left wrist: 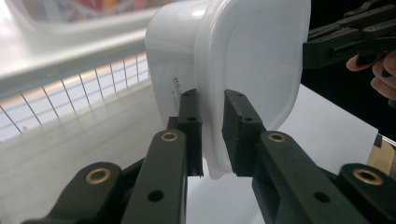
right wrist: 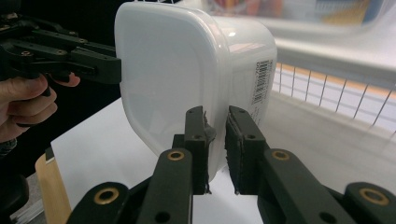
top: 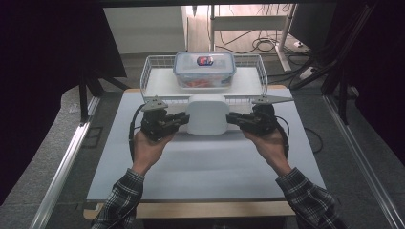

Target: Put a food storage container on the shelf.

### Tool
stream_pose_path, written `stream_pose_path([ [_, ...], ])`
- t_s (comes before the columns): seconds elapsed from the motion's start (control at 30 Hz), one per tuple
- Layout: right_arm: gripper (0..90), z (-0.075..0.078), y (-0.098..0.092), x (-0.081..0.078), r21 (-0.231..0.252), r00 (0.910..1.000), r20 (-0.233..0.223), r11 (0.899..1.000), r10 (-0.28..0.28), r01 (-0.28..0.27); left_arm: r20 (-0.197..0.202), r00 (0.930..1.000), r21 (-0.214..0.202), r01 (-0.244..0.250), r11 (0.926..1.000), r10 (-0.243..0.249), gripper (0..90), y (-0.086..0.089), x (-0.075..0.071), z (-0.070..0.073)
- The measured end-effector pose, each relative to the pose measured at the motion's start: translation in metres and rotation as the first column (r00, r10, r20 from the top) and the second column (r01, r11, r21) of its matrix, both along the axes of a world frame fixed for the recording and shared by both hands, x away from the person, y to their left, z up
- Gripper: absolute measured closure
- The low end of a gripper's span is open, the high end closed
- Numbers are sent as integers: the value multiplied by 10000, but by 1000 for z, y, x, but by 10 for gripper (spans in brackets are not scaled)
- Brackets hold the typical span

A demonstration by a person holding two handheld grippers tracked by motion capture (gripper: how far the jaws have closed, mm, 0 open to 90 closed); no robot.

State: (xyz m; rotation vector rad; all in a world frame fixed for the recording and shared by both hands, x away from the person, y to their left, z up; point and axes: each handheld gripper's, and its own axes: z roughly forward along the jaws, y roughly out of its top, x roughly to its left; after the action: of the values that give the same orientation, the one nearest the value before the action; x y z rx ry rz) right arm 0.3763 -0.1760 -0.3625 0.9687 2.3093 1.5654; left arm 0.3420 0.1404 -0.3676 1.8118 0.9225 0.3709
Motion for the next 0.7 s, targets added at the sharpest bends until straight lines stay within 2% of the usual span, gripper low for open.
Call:
stream_pose_path([
  [0.43, 789, 43, 7, 12, 13, 9975, 694, 9999, -138, 137, 470, 9986, -41, -254, 9997, 255, 782, 4, 13, 40],
  [0.7, 788, 70, 14, 24, 173, 9958, 890, 9997, -207, 192, 670, 9970, -66, -372, 9993, 375, 781, 9, 24, 68],
])
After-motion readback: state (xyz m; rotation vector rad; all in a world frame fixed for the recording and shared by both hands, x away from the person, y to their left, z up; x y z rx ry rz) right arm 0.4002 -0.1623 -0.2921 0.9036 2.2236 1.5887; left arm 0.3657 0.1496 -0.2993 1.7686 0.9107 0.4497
